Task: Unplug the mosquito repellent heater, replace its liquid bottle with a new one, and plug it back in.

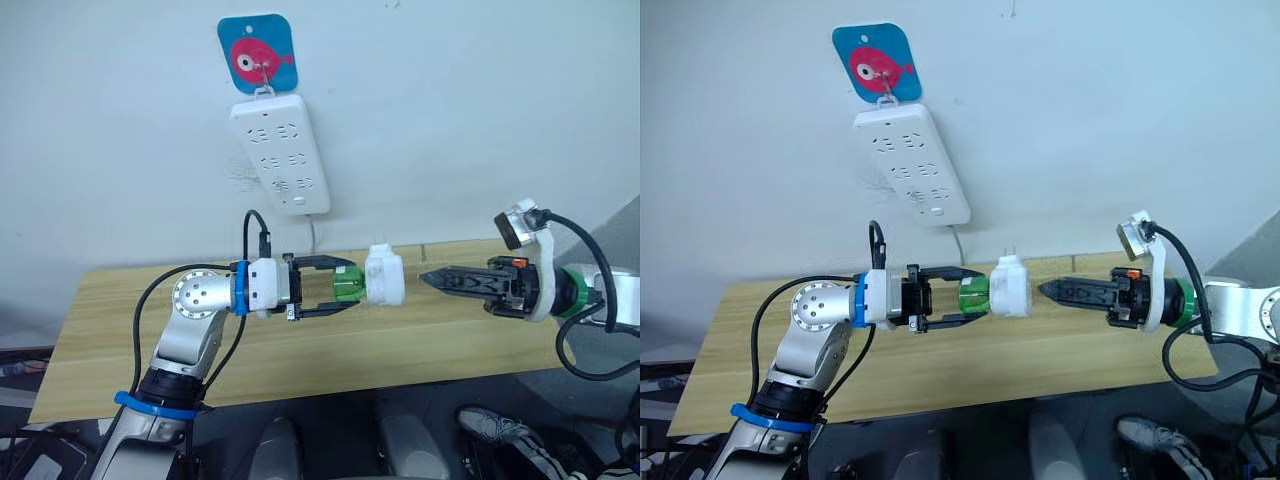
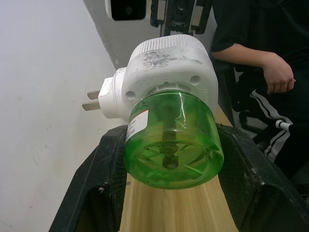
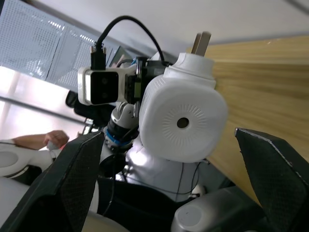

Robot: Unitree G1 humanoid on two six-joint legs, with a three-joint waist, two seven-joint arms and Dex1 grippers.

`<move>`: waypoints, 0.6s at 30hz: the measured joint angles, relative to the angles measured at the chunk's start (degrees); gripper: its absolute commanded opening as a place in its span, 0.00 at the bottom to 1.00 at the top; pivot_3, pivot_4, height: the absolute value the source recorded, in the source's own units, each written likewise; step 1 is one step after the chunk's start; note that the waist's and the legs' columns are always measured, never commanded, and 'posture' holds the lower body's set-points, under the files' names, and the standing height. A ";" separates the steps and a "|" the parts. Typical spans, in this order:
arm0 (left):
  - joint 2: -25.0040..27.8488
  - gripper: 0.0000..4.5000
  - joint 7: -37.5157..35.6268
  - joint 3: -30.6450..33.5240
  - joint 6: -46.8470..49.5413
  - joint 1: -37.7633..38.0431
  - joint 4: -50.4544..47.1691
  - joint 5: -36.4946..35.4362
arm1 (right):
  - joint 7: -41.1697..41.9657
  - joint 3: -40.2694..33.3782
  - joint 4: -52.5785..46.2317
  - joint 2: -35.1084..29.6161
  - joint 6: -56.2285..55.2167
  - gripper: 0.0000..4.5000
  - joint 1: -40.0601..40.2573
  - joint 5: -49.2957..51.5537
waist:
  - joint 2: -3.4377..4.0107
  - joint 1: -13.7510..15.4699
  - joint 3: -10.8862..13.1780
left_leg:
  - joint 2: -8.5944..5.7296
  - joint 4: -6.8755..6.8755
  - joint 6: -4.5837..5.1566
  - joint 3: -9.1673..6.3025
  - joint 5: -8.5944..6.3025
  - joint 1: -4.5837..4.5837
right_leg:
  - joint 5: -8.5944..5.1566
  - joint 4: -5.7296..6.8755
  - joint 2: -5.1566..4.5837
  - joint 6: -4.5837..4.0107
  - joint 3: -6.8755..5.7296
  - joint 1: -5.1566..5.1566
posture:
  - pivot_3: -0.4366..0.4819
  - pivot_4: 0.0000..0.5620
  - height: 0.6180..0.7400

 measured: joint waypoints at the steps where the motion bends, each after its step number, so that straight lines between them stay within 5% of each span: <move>1: 0.00 0.51 -0.03 -0.03 -0.21 0.00 -0.02 0.00 | -0.09 0.31 -0.08 0.37 -0.06 1.00 -0.10 0.34 | 0.00 0.07 0.00 | 0.00 0.00 0.00 0.00 0.00 0.00 | 0.00 0.00 0.00 0.00 -0.01 0.00 | 0.30 0.38 0.88; 18: 1.05 0.51 -0.21 -0.51 -2.84 0.25 0.18 0.29 | 1.75 4.05 3.04 2.01 2.24 1.00 -3.33 -1.27 | 0.01 0.94 0.01 | 0.00 0.01 0.00 -0.02 0.00 0.00 | 0.00 0.00 -0.01 0.00 -0.03 0.00 | 0.31 0.36 0.88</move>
